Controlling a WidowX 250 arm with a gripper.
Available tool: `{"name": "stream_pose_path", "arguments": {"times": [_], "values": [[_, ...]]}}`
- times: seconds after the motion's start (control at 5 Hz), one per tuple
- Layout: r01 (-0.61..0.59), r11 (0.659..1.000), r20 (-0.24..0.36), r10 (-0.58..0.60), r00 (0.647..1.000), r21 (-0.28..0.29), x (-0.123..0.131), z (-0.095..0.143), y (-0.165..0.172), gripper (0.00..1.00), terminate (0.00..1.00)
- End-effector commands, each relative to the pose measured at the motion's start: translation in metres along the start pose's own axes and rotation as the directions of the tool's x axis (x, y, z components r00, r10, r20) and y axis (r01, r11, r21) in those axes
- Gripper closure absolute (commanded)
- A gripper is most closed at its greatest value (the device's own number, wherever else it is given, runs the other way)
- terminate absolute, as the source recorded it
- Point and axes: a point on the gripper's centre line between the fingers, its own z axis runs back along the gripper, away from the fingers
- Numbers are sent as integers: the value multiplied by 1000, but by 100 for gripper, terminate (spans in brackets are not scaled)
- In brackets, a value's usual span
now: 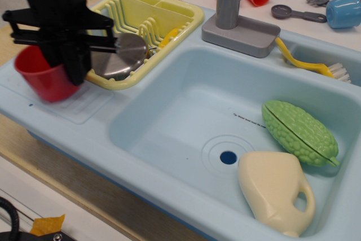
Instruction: Put cup from anywhere into sink
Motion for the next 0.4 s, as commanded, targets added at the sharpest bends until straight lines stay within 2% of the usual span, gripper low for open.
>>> {"name": "stream_pose_path", "arguments": {"times": [0.0,0.2], "values": [[27,1000,103,-25,994,-14,7,28,-44,100,0],[80,995,117,-73,990,-54,11,29,-84,0,0]]}}
